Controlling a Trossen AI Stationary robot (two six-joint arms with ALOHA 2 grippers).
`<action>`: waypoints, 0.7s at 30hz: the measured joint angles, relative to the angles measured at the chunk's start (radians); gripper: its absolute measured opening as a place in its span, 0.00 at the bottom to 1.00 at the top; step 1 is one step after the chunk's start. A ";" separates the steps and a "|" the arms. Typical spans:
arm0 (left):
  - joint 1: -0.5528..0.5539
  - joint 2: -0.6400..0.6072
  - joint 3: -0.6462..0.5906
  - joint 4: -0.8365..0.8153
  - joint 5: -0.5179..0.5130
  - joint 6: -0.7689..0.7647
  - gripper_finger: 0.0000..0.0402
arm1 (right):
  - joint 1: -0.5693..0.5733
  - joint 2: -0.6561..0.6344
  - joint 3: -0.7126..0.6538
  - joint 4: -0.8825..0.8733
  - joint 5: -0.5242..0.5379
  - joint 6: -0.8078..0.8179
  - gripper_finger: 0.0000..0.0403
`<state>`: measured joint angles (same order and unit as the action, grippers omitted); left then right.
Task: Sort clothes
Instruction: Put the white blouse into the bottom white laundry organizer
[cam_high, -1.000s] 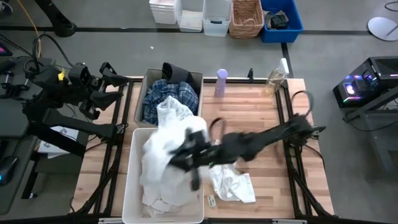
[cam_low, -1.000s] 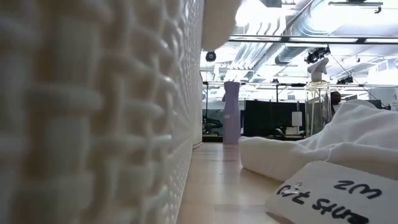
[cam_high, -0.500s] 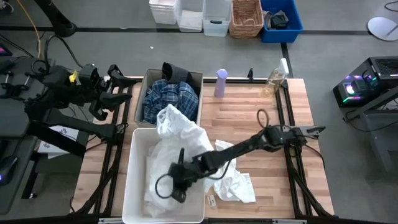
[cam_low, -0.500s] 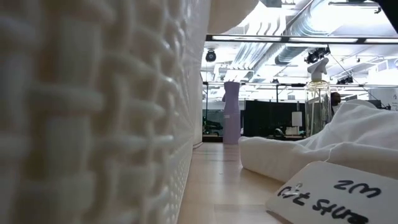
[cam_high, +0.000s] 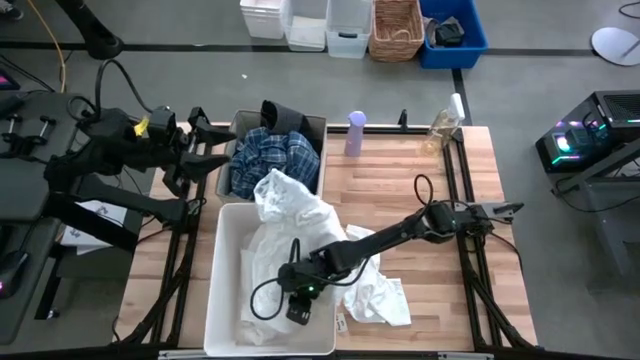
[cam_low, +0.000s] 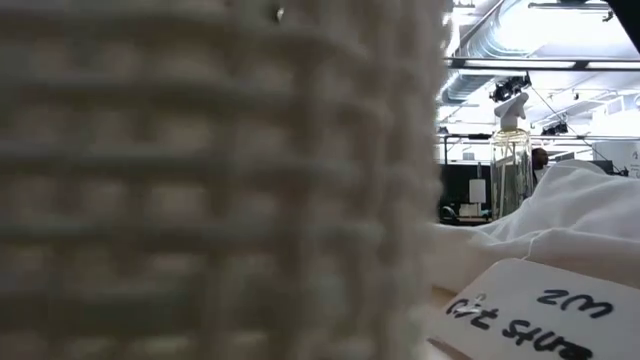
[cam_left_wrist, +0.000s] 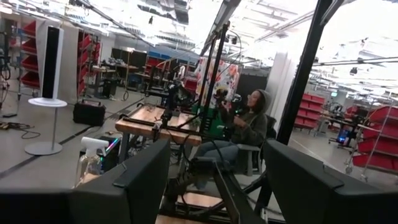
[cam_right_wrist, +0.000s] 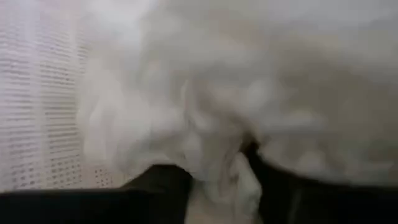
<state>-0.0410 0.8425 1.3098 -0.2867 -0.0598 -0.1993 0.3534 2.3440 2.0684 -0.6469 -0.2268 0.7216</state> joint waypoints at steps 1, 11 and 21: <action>0.000 0.001 0.000 0.000 0.000 -0.001 0.62 | 0.000 -0.021 -0.002 -0.002 0.017 -0.034 0.39; 0.000 0.001 0.000 0.000 -0.001 -0.006 0.62 | 0.001 -0.274 0.001 0.037 0.008 -0.189 0.64; 0.000 0.001 0.000 0.000 -0.005 -0.006 0.62 | -0.047 -0.505 0.003 -0.374 0.728 0.048 0.63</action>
<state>-0.0406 0.8433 1.3098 -0.2871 -0.0643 -0.2054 0.3066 1.8389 2.0717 -1.0213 0.5015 0.7691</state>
